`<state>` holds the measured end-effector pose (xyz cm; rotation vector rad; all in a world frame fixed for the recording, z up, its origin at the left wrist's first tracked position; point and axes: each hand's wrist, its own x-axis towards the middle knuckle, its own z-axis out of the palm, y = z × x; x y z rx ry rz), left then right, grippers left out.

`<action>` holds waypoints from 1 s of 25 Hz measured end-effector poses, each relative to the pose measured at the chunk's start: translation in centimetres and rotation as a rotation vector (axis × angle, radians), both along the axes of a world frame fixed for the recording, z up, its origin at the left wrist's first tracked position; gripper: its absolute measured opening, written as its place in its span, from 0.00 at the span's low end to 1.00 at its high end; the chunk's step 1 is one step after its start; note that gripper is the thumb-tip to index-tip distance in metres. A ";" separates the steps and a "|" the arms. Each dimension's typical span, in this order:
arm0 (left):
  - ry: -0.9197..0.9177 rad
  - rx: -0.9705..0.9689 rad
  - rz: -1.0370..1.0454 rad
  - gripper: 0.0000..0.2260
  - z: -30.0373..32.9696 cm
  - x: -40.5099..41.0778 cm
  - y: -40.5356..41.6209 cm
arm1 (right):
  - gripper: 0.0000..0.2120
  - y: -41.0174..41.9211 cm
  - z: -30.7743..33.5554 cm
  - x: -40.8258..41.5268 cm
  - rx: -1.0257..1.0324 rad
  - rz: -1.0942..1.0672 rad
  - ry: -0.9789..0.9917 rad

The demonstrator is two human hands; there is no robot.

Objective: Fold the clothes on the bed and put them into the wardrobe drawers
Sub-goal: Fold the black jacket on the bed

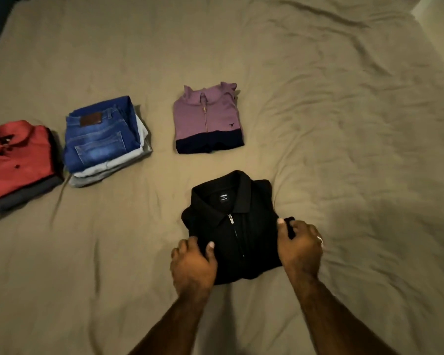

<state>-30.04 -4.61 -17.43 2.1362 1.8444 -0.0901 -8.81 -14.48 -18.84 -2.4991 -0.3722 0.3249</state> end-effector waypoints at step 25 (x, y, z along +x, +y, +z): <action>-0.629 -0.698 0.850 0.29 -0.7 2.2 3.6 | 0.36 6.2 -1.2 0.3 -0.127 0.021 0.745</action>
